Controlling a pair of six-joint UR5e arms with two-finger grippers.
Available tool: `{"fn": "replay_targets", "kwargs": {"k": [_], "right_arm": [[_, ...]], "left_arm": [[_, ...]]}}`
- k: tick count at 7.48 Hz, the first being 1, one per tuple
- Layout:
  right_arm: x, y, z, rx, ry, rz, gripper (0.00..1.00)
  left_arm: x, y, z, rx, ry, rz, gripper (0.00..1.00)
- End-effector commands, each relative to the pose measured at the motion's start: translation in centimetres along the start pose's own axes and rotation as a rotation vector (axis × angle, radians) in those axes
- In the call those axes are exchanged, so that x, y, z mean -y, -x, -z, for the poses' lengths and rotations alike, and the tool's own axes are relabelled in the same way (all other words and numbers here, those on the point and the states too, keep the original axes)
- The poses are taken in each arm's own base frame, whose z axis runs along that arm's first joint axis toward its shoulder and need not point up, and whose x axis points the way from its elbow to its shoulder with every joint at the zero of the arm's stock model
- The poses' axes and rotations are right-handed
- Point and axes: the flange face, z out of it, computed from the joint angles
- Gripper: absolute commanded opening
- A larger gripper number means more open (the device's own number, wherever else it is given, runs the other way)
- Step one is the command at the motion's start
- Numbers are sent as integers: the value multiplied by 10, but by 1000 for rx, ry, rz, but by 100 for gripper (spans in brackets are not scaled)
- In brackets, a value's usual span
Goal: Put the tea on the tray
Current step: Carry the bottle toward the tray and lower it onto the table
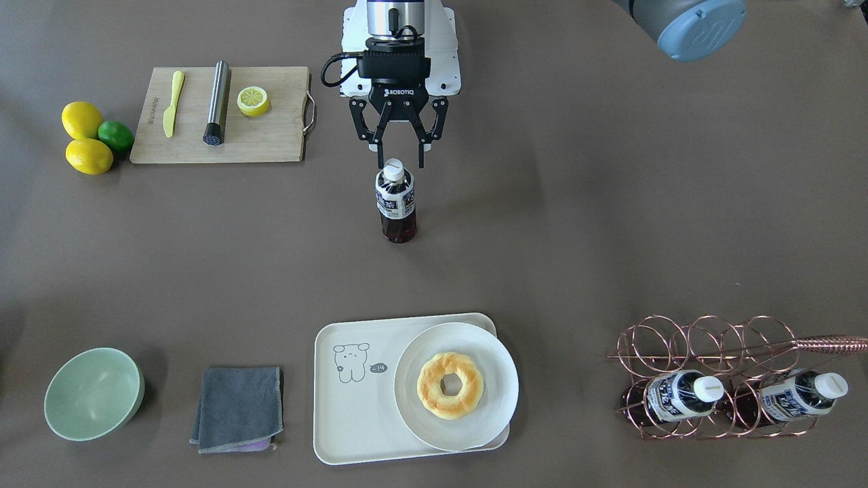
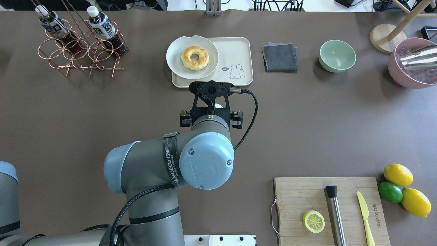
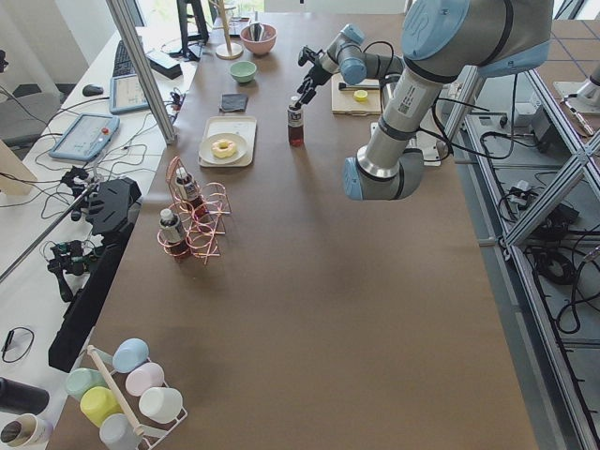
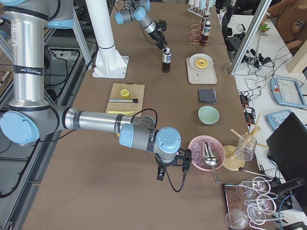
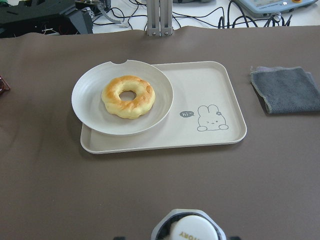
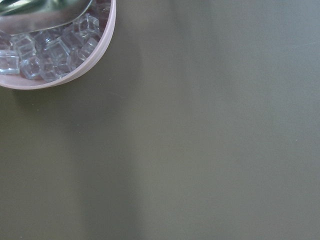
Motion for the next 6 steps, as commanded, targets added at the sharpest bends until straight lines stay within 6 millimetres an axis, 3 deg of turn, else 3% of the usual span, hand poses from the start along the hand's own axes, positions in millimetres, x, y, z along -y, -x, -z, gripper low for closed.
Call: {"fn": "replay_targets", "kwargs": {"k": [1, 2, 3, 4, 5, 6], "right_arm": [[2, 1, 3, 2, -6, 1, 100], [3, 2, 4, 2, -7, 2, 100], [4, 3, 4, 2, -8, 1, 100], [4, 3, 4, 4, -8, 1, 100], [5, 7, 6, 25, -12, 3, 100], [9, 18, 14, 50, -26, 16, 100]], "left_arm": [[13, 5, 32, -66, -3, 21, 97], [35, 16, 40, -96, 36, 44, 97], [80, 43, 50, -115, 29, 90, 97], [115, 71, 48, -105, 27, 61, 97], [127, 111, 25, -52, 13, 48, 97], [141, 172, -5, -33, -58, 81, 97]]}}
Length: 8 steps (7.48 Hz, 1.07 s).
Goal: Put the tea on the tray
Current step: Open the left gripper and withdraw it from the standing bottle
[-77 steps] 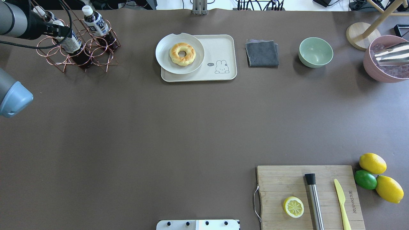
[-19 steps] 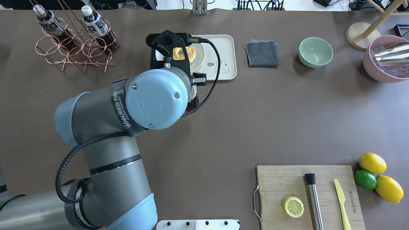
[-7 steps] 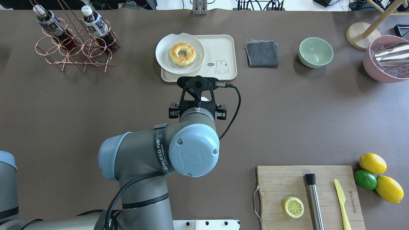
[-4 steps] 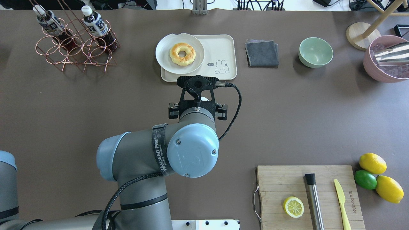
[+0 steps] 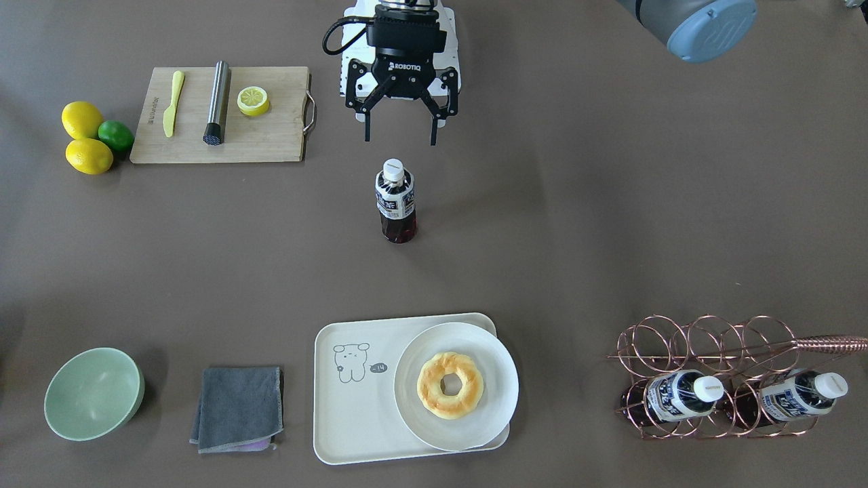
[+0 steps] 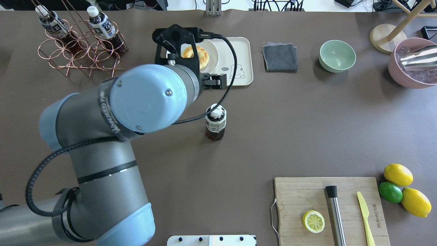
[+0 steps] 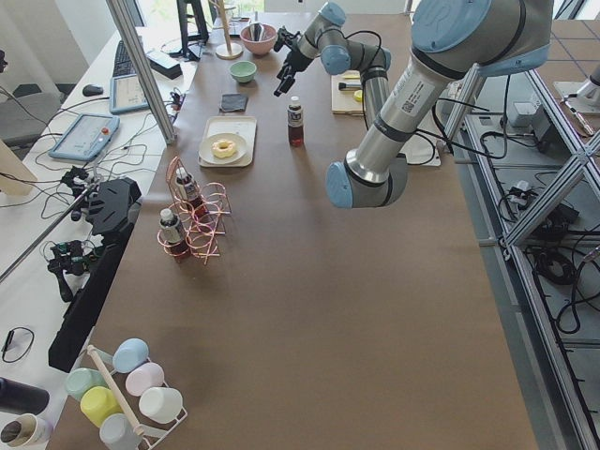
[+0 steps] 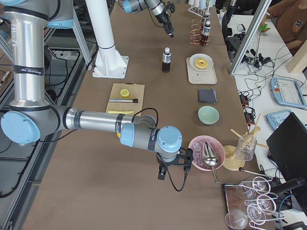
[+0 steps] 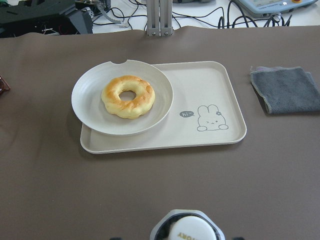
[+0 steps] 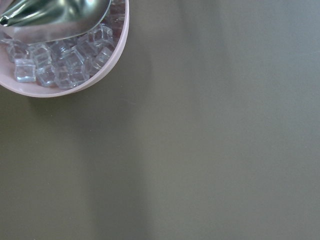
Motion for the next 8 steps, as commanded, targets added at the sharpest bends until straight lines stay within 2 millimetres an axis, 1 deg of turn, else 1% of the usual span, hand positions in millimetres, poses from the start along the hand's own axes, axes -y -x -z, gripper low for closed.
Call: {"fn": "replay_targets", "kwargs": {"k": [1, 2, 3, 4, 5, 6, 7, 8], "right_arm": [[11, 27, 21, 33, -40, 43, 100], [21, 56, 44, 37, -78, 93, 100], [21, 89, 53, 41, -96, 158, 100], [25, 130, 61, 40, -109, 233, 100], [40, 173, 69, 47, -110, 264, 100], [50, 228, 80, 56, -103, 249, 100], [63, 277, 94, 67, -95, 232, 100], [69, 324, 102, 66, -66, 250, 100]], "left_arm": [[50, 144, -43, 20, -141, 63, 97], [64, 183, -49, 46, -171, 39, 97], [76, 218, -49, 102, -169, -27, 97], [93, 262, -48, 145, -150, -26, 97], [114, 315, -44, 186, -120, 28, 97], [131, 386, -30, 237, -76, 101, 97], [128, 468, -15, 290, 22, 54, 97], [138, 551, -23, 347, 128, -23, 97]]}}
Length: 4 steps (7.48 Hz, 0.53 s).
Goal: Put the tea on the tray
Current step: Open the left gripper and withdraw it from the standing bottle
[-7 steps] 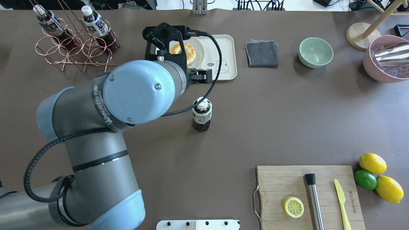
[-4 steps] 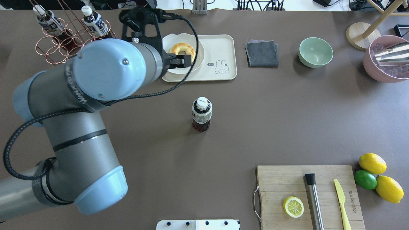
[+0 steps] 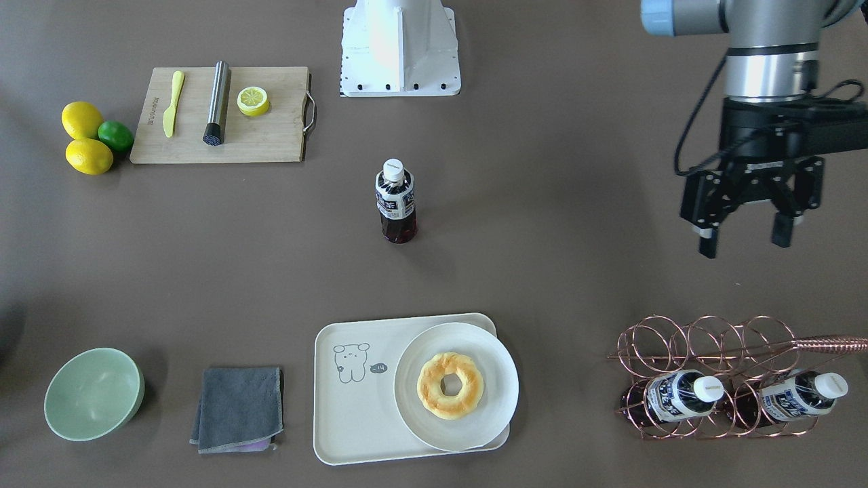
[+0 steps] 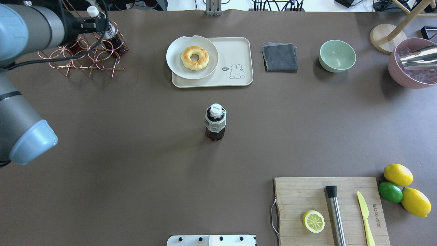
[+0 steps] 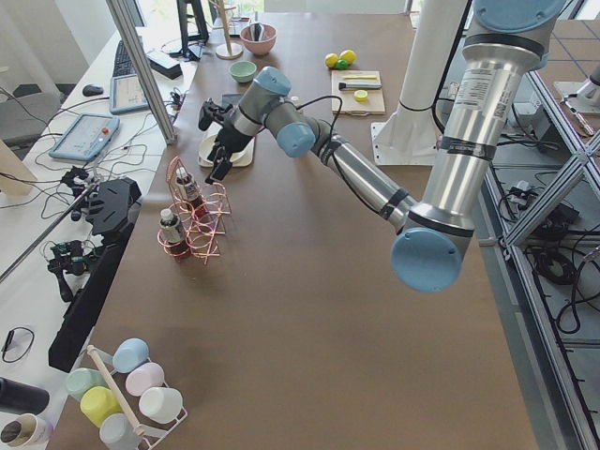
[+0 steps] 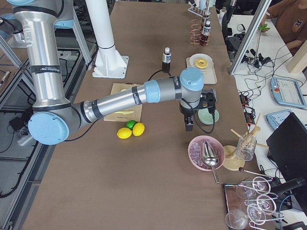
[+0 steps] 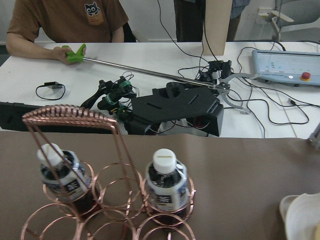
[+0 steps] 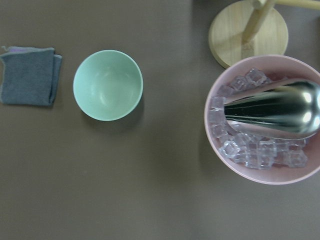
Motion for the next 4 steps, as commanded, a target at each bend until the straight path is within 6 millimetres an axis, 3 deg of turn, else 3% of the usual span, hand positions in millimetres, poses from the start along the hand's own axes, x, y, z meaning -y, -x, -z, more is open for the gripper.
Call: {"fn": "replay_targets", "kwargs": {"k": [1, 2, 3, 4], "right_arm": [[49, 118, 22, 7, 40, 2, 100], [63, 179, 26, 8, 64, -23, 100], [71, 246, 23, -5, 72, -67, 100], [71, 300, 23, -3, 62, -122, 100]], "left_arm": [[23, 192, -50, 144, 198, -164, 97], [26, 227, -58, 173, 222, -186, 97], [25, 239, -57, 165, 237, -177, 97], [12, 251, -56, 118, 271, -150, 97]]}}
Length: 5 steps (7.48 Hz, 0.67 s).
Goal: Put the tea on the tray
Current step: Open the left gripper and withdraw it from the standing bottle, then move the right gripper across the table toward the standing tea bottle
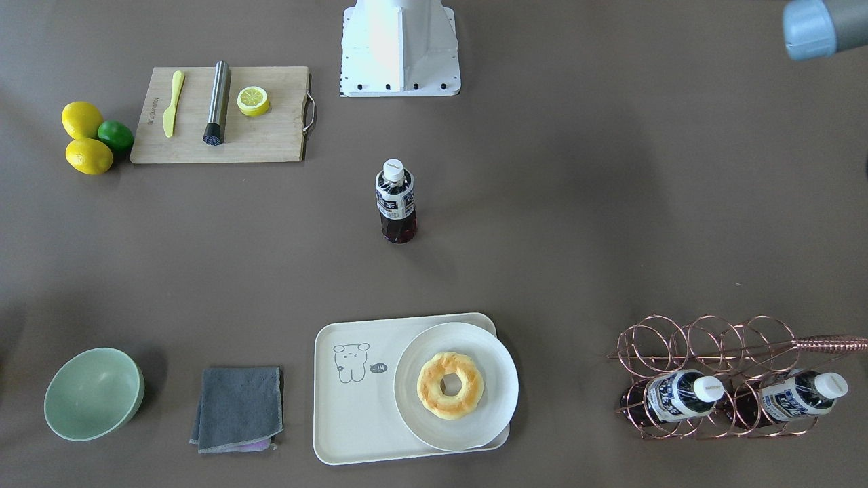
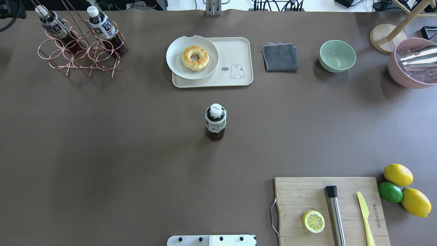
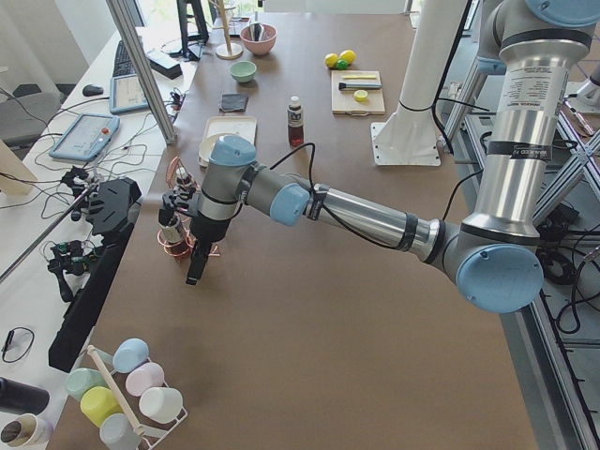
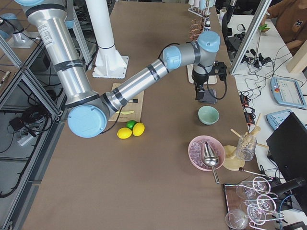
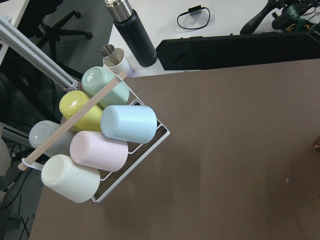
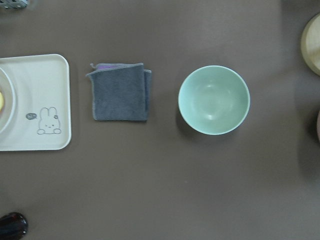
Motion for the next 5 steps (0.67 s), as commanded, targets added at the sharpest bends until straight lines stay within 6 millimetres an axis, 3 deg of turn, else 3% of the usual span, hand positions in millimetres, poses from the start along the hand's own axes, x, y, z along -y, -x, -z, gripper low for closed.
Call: {"fn": "replay_targets", "kwargs": {"k": [1, 2, 3, 5], "right_arm": [[-10, 149, -4, -26, -29, -43, 100], [-49, 195, -31, -67, -51, 52, 100], [-62, 212, -41, -67, -47, 66, 100], [-83, 223, -71, -48, -27, 132, 100]], "left_arm": [[-19, 38, -7, -49, 50, 30, 97], [-20, 45, -7, -46, 57, 43, 97], [-24, 45, -15, -98, 97, 57, 97], [-39, 45, -42, -243, 211, 98, 97]]}}
